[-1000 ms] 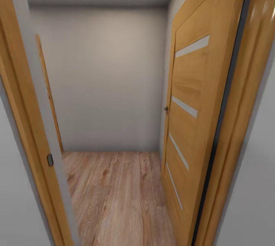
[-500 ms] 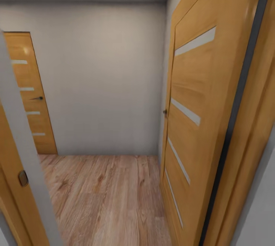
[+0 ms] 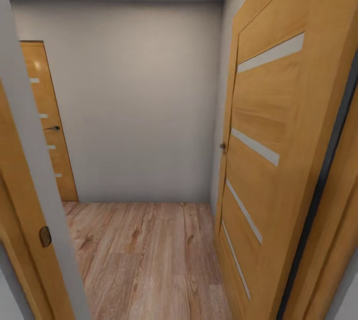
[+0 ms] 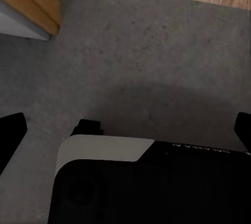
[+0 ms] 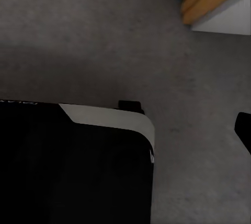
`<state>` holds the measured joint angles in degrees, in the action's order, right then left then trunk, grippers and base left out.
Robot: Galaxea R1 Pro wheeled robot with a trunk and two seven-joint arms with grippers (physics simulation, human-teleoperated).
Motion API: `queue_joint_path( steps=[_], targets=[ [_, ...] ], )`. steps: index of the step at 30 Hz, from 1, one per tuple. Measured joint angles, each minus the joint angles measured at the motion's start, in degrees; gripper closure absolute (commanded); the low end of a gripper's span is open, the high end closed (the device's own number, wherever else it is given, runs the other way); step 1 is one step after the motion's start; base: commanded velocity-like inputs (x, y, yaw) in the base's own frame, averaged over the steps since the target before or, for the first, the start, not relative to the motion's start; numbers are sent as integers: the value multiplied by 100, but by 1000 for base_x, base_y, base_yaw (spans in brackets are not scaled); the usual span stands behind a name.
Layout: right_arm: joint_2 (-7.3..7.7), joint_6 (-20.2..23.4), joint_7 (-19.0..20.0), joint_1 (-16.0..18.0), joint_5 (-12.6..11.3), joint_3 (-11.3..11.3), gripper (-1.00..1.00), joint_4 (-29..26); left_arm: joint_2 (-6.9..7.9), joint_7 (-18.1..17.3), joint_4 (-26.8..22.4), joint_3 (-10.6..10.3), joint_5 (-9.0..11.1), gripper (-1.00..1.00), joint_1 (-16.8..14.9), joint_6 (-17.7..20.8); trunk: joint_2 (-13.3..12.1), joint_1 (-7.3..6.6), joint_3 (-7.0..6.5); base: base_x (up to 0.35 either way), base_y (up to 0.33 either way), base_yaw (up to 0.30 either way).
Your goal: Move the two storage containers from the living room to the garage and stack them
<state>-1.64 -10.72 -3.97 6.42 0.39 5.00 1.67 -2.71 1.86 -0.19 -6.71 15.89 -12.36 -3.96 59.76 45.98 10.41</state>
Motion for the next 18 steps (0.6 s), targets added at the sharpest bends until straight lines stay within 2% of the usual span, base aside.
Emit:
queue_joint_path(
  steps=[6,12,18],
  targets=[
    [0,0,-2,0,0,0,-100,0,-6,-2,-3,0,0,-100,1,1,0,0,0,0,27,21],
    [2,-1,-19,0,-1,1,-100,0,-8,-2,-4,-1,0,-100,2,2,1,0,0,0,3,146],
    [16,-9,-45,0,0,8,-100,0,-9,3,-3,0,1,-100,1,2,1,-1,0,47,0,11]
  ],
)
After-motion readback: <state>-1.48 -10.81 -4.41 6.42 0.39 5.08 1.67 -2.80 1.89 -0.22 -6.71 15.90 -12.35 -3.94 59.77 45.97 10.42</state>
